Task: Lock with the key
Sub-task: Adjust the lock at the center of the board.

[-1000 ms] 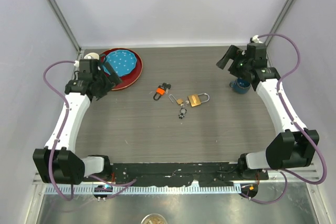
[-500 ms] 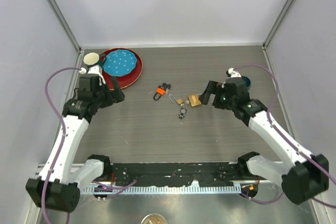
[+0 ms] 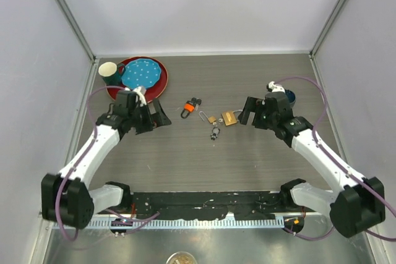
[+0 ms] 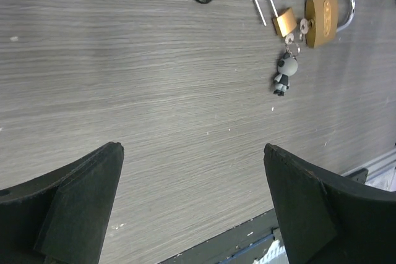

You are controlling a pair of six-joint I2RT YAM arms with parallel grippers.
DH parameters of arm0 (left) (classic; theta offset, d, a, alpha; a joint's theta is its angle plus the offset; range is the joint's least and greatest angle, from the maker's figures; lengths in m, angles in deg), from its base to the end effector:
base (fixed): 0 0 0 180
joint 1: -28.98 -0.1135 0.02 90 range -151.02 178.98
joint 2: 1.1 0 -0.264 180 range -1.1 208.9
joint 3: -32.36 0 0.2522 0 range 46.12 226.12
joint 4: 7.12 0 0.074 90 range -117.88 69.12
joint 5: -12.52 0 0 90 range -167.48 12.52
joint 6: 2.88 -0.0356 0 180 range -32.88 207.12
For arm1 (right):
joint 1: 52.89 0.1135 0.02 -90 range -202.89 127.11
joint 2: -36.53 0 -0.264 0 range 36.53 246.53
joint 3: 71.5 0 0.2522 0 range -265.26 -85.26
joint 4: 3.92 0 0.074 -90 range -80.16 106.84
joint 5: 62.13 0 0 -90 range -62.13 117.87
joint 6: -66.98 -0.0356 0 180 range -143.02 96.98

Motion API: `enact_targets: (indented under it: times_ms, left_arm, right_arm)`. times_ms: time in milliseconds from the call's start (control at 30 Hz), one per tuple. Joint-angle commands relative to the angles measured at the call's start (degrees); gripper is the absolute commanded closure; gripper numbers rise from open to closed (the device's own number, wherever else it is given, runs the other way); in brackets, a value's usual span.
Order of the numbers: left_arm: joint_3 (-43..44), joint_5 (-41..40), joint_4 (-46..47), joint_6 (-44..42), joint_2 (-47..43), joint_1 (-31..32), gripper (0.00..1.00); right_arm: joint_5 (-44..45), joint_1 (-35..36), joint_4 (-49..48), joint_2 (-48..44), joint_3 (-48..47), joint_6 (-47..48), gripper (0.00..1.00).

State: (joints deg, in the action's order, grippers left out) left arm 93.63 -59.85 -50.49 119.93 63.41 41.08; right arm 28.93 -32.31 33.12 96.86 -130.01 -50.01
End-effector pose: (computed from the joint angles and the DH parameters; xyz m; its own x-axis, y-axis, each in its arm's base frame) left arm 0.2249 -0.0592 0.2591 -0.8157 -0.3533 -0.4581 -0.0461 0.8291 -0.5572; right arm 0.2125 0.0791 0.2661 -0.6768 0.2306 -0.6991 -0.0346 0.9387 0.3431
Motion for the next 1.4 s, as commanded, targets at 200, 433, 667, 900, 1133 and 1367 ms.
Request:
enact_targets:
  times_ms: [200, 433, 667, 900, 1133, 1367]
  left_arm:
    - [22.44, -5.84, 1.93, -2.58, 26.52, 17.58, 0.01]
    - [45.61, -5.59, -3.96, -6.62, 47.44, 25.07, 0.04]
    - [66.03, -4.79, -9.41, -8.38, 63.88, 27.01, 0.07]
    - [73.78, -3.92, -9.33, -11.1, 72.85, 26.93, 0.13]
    - [73.17, 5.38, -6.44, -12.87, 77.34, 25.87, 0.23]
    - [57.01, 15.67, 7.36, -8.04, 69.37, 25.96, 0.44]
  right_arm:
    - [-23.99, -16.35, -11.77, 14.26, 0.72, -0.09, 0.01]
    - [-31.02, -17.94, -19.94, 20.34, 4.67, -7.89, 0.06]
    - [-32.44, -17.94, -30.75, 23.41, 11.78, -16.33, 0.12]
    - [-31.82, -17.94, -39.45, 30.71, 13.55, -20.56, 0.22]
    - [-28.66, -18.12, -41.92, 34.23, 13.11, -20.57, 0.37]
    - [-28.48, -18.12, -45.52, 35.99, 13.64, -21.62, 0.38]
